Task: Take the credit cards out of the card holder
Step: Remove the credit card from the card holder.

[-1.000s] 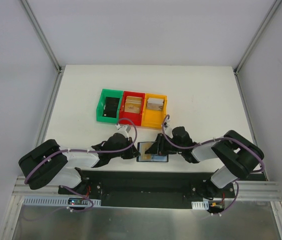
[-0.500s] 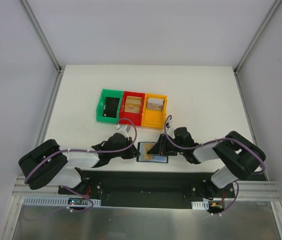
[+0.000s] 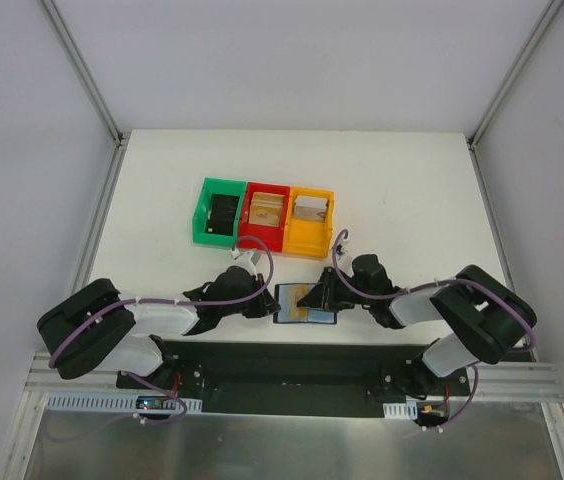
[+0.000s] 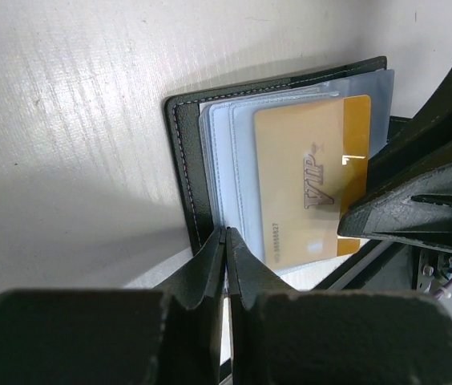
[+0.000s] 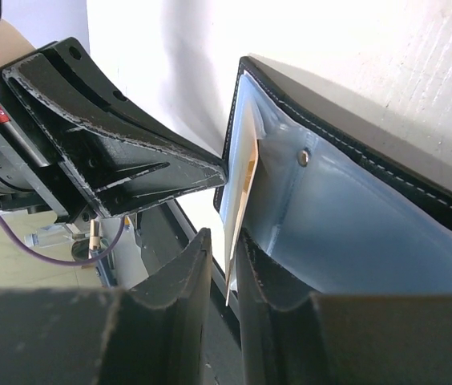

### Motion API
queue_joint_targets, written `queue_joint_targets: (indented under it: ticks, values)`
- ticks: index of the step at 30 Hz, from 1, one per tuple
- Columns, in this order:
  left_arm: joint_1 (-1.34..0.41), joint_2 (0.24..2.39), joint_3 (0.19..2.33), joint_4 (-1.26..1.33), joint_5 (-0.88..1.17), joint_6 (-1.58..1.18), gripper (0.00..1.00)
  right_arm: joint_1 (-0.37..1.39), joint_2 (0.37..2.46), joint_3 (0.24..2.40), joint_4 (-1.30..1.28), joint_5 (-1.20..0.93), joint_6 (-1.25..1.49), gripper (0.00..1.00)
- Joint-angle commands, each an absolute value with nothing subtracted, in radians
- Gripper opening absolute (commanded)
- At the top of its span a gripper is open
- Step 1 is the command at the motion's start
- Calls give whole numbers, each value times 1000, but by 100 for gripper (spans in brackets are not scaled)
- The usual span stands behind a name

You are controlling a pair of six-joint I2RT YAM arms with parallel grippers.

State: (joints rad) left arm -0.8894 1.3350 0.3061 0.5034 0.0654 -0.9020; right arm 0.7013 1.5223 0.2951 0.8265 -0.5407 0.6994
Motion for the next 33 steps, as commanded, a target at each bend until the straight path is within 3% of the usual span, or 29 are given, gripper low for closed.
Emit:
queue_joint_targets:
  ticks: [1, 12, 21, 33]
  values:
    - [-894, 1330, 291, 509, 35, -907, 0, 692, 1479, 284, 881, -571, 698, 21]
    - [-893, 1330, 296, 509, 41, -908, 0, 689, 1479, 287, 873, -569, 699, 22]
    - [-894, 1322, 287, 509, 34, -908, 0, 677, 1470, 284, 862, -572, 700, 13]
    - [-893, 1313, 276, 508, 28, -910, 0, 657, 1417, 278, 808, -577, 677, 10]
